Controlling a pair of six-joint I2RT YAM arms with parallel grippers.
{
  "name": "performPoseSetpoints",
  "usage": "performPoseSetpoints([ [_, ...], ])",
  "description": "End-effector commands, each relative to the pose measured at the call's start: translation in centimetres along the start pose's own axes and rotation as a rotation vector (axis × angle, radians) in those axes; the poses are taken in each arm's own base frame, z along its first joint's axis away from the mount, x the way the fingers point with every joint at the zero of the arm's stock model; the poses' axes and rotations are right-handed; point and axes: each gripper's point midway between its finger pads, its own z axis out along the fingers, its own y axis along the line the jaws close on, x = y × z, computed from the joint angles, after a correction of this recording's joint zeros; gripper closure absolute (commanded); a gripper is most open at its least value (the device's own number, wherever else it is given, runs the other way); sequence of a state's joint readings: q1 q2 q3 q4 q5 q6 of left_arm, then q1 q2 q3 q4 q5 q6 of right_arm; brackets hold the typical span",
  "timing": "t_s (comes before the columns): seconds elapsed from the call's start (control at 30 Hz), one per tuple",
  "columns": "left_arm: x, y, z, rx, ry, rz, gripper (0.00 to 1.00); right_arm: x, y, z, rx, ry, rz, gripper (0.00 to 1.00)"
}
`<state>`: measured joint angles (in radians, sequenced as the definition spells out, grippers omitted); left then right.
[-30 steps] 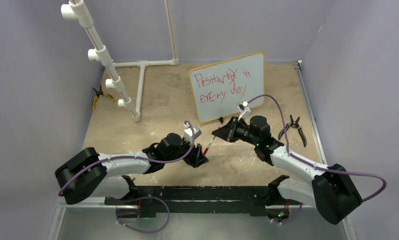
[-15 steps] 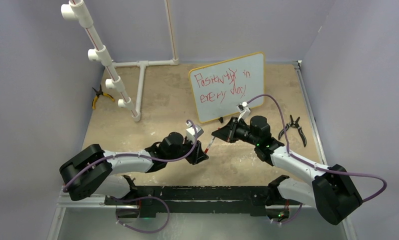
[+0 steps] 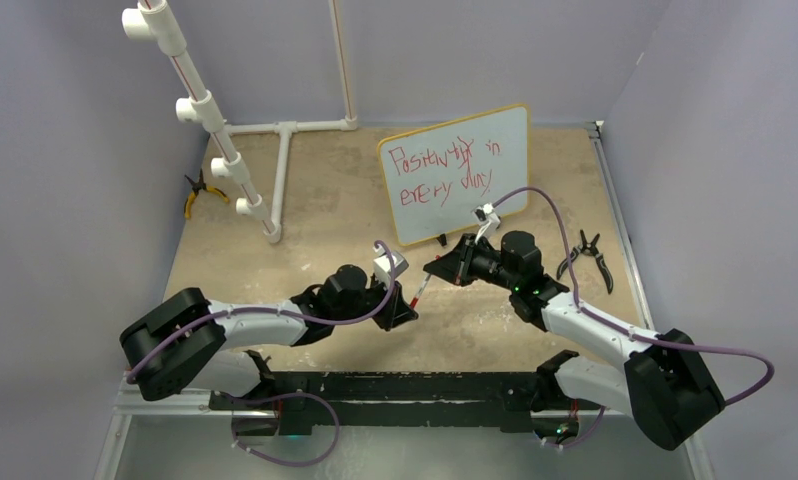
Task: Write a sentence on the whiteboard
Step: Close the whiteboard marker at the center of the board.
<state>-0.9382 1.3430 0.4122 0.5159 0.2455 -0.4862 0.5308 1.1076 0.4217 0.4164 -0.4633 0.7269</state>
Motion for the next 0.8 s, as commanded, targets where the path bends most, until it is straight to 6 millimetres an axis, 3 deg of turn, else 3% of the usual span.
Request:
performPoseSetpoints([
  [0.0,-5.2,-2.6,0.1,0.11,-0.185,0.07,1.0,2.6,-0.8,-0.4,0.001,0.105,-0.046,1.0],
  [0.3,-7.5,-3.7,-0.3,0.171,-0.252,0.081,1.0,6.2,-2.8,-0.8,0.047,0.228,-0.016,1.0],
  [0.77,-10.5,-4.3,-1.7,0.247,-0.323,0.076,1.0,9.0,-3.3,-1.0,0.068,0.32,-0.015,1.0],
])
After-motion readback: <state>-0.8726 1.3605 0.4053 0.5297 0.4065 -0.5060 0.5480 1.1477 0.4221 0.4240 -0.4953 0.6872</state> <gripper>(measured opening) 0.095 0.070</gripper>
